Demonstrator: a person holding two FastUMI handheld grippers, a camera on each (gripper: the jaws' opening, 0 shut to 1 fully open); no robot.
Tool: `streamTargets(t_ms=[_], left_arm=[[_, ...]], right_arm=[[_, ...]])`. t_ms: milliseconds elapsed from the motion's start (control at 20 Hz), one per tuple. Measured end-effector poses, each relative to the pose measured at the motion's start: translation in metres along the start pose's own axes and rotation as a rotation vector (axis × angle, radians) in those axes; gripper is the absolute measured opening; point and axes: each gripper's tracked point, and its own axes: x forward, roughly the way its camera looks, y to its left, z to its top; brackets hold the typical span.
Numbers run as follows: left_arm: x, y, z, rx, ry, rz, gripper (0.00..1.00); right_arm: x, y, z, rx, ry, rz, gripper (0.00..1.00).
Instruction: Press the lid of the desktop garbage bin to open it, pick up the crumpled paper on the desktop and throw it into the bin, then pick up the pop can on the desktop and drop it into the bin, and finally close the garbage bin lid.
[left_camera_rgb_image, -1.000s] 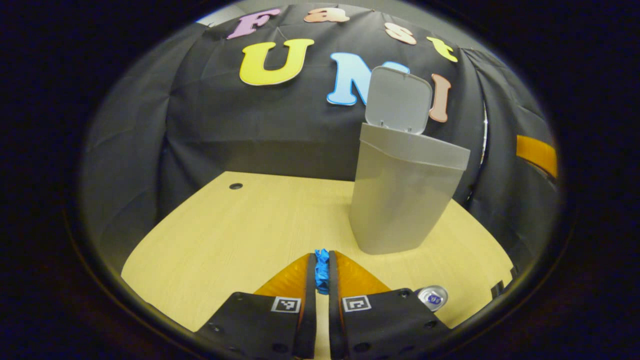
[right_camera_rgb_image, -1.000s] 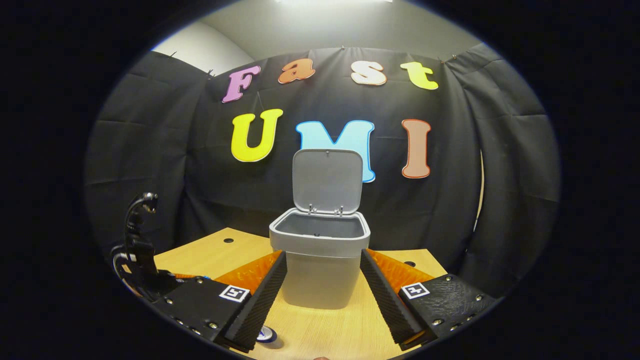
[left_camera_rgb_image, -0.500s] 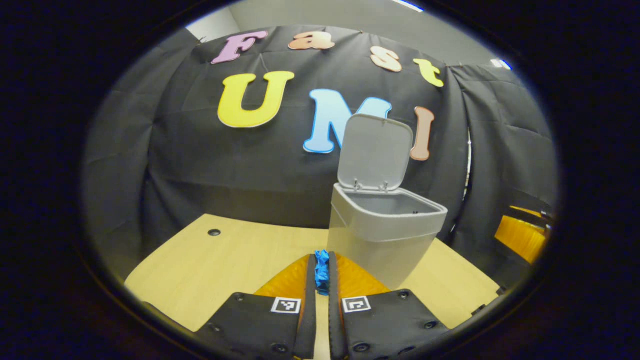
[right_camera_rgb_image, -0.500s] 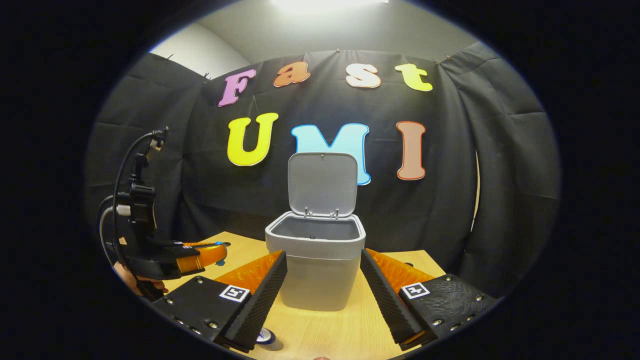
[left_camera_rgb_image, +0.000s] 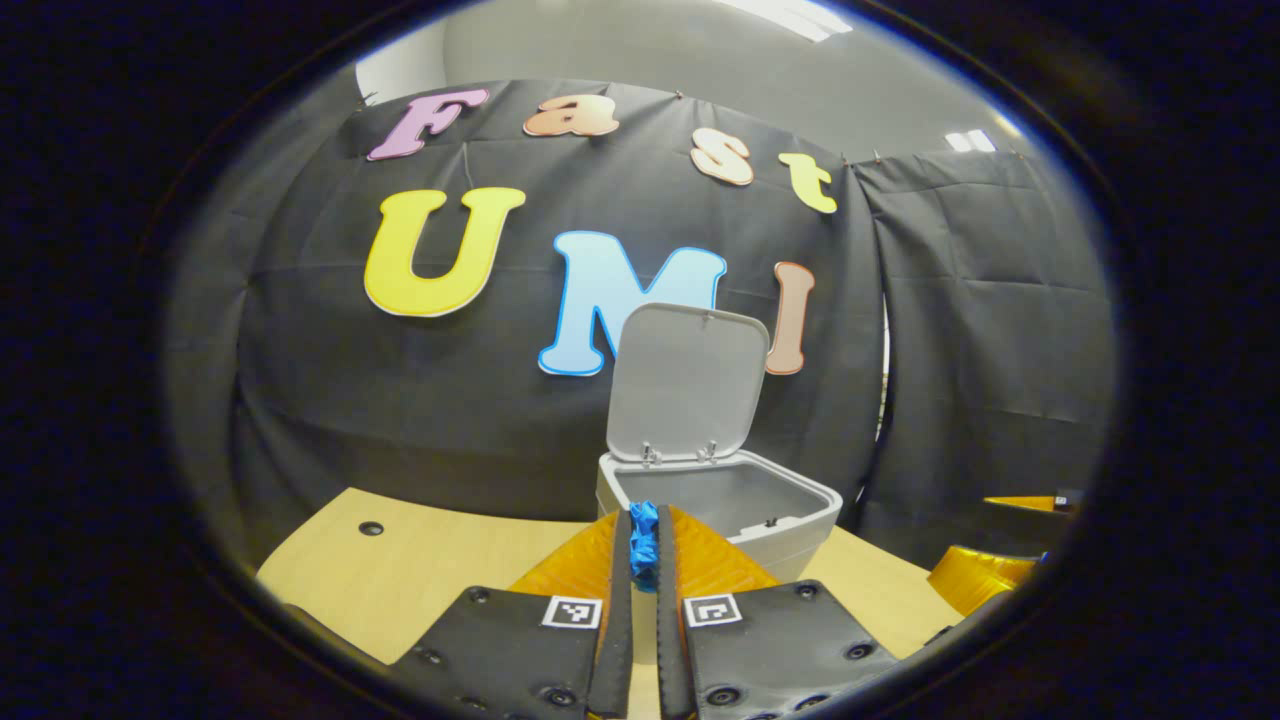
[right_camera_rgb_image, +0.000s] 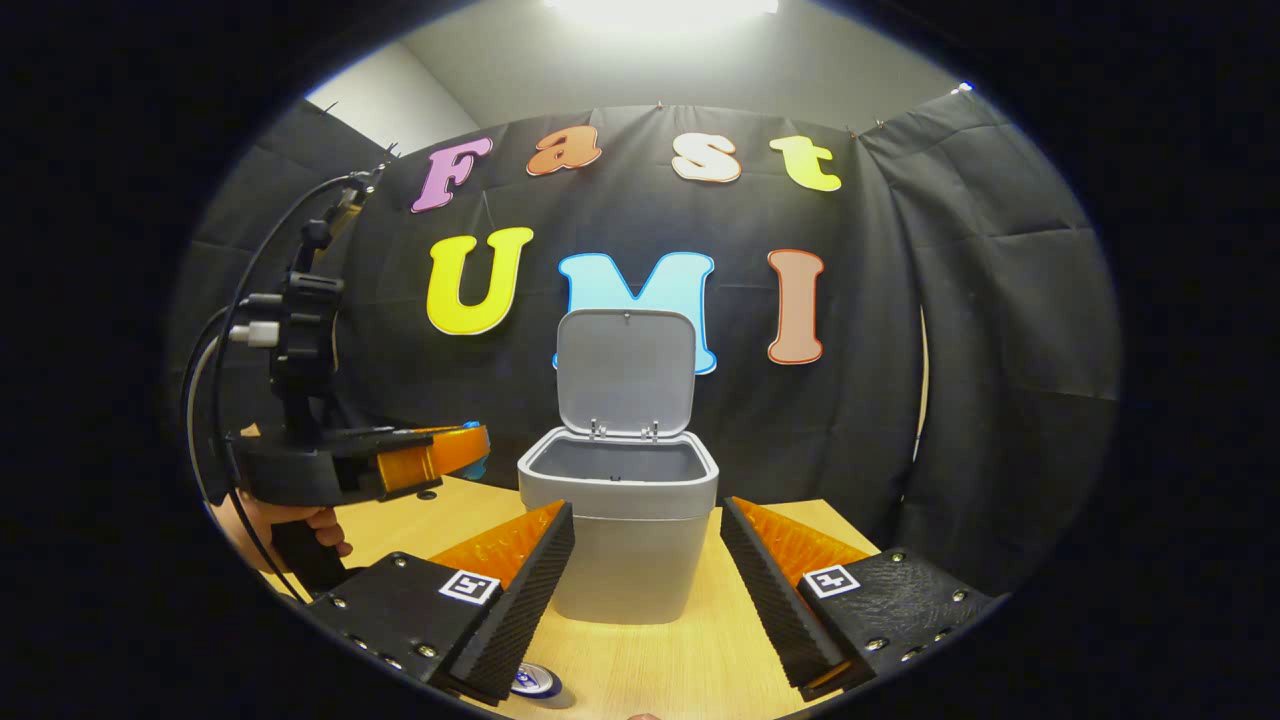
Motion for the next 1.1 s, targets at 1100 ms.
streamTargets(t_ms=[1100], left_arm=[[0.095,-0.029,-0.012,0.007,0.024,-0.112,0.27]], right_arm=[[-0.008,-0.025,-0.015,0.018,0.065,-0.135,0.95]])
